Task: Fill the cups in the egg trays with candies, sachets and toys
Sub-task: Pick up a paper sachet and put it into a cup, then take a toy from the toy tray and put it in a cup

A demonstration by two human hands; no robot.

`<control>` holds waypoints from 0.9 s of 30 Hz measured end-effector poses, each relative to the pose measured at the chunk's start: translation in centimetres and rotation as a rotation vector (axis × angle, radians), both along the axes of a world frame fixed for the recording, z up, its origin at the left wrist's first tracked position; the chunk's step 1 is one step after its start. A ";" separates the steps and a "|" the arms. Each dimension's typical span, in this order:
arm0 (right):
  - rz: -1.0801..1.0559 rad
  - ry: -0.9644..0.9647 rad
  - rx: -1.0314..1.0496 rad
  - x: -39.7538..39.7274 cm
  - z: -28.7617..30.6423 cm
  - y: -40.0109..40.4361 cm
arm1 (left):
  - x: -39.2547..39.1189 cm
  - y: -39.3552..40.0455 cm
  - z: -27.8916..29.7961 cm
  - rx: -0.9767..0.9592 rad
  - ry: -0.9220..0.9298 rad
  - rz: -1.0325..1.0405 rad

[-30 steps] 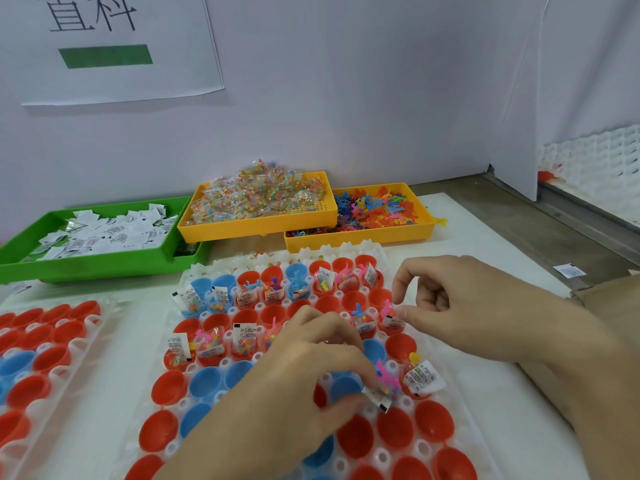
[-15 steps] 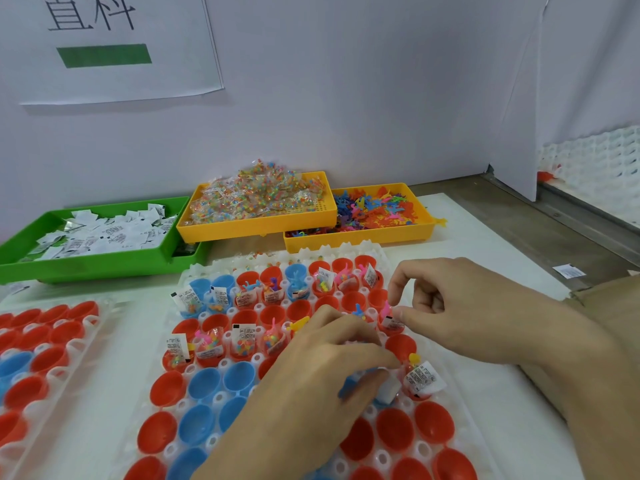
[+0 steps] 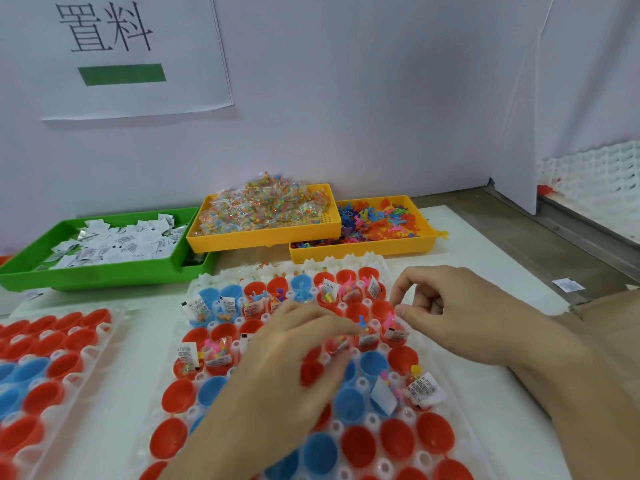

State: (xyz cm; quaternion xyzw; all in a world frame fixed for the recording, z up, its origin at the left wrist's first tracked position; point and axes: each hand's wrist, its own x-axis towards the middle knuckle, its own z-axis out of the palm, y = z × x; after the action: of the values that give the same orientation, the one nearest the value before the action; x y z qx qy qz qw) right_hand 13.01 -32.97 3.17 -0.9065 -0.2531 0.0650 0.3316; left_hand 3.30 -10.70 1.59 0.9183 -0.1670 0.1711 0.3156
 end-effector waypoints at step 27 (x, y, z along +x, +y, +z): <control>-0.384 -0.190 -0.147 16.9 -0.8 7.9 | 4.3 14.2 -4.5 -1.296 0.007 0.484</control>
State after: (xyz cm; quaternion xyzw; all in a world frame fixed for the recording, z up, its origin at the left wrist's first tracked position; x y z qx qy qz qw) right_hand 29.93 -25.07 2.35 -0.9619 -0.1006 -0.0665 0.2455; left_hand 7.56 3.51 -2.86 0.5567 0.1798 0.2990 0.7539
